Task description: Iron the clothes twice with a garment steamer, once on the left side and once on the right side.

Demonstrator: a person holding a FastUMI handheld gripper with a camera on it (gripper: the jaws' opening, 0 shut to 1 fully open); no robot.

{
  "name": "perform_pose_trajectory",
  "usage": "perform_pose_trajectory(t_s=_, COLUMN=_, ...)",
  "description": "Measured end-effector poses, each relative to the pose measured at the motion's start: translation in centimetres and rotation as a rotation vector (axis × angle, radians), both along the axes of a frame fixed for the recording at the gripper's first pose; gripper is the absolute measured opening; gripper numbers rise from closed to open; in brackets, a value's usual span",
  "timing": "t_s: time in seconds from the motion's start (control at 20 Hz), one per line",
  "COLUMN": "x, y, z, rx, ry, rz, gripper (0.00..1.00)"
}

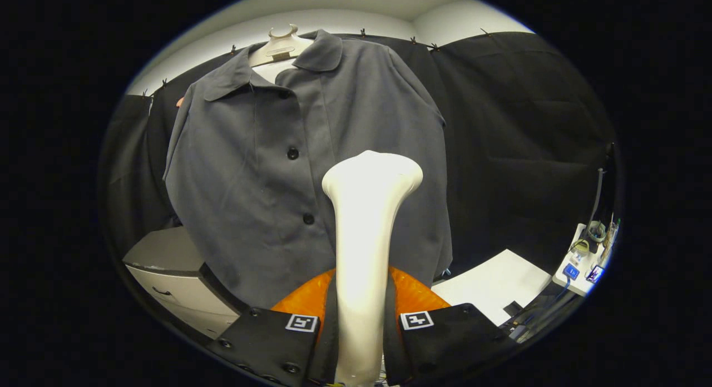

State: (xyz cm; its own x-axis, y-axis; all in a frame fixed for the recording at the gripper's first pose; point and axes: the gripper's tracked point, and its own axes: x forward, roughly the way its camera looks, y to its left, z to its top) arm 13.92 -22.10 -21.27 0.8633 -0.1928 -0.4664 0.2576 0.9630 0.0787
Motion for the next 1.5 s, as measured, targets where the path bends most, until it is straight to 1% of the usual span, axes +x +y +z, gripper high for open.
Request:
perform_pose_trajectory(t_s=0.8, x=-5.2, y=-0.5, z=-8.5, rx=0.055, ry=0.135, rz=-0.058, gripper=0.40)
perform_pose_trajectory(t_s=1.15, x=-7.2, y=-0.5, z=-11.4, rx=0.073, ry=0.189, rz=-0.079, gripper=0.40)
perform_pose_trajectory(t_s=1.3, x=-7.6, y=-0.2, z=-11.4, rx=0.075, ry=0.192, rz=-0.080, gripper=0.40)
perform_pose_trajectory(t_s=1.4, x=-7.6, y=0.1, z=-10.1, rx=0.062, ry=0.171, rz=-0.070, gripper=0.40)
perform_pose_trajectory(t_s=1.5, x=-7.2, y=0.7, z=-8.0, rx=0.044, ry=0.130, rz=-0.040, gripper=0.40)
